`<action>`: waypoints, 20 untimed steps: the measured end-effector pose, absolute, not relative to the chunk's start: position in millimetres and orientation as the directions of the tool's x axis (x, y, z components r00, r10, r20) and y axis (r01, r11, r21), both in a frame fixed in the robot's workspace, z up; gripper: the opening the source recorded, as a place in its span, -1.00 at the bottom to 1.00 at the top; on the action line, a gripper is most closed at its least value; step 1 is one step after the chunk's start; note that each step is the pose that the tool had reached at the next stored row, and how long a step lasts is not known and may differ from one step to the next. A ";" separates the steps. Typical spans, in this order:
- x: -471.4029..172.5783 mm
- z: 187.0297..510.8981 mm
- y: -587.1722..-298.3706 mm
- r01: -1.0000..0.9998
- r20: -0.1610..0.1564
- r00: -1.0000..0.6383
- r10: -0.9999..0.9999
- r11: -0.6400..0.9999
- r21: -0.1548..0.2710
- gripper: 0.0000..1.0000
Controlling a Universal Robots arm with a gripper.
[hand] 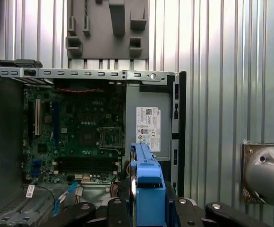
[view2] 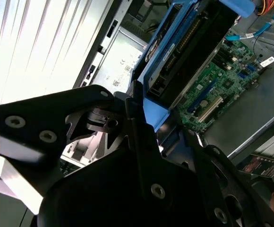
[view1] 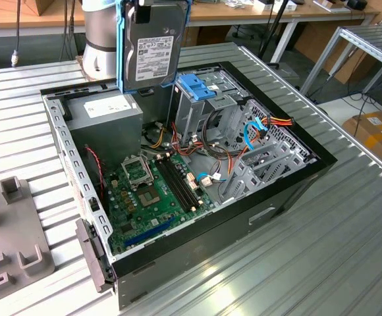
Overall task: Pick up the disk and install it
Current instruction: 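Pick up the disk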
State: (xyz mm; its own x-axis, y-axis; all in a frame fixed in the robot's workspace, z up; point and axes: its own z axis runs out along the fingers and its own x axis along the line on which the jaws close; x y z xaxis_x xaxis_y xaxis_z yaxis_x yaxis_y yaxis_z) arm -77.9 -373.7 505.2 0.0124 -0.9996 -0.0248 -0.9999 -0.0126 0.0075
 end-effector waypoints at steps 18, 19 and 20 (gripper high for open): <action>-21.5 505.3 -373.6 -1.000 -0.025 0.012 -1.000 -0.013 0.008 -0.26; -14.6 505.3 -373.6 -1.000 -0.025 0.012 -1.000 -0.013 0.008 -0.26; -6.1 505.3 -373.7 -1.000 -0.025 0.012 -1.000 -0.013 0.007 -0.26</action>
State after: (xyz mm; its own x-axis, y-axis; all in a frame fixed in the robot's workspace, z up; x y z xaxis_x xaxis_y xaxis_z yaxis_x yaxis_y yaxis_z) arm -6.1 -373.7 505.3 0.0124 -0.9996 -0.0247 -0.9999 -0.0126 0.0075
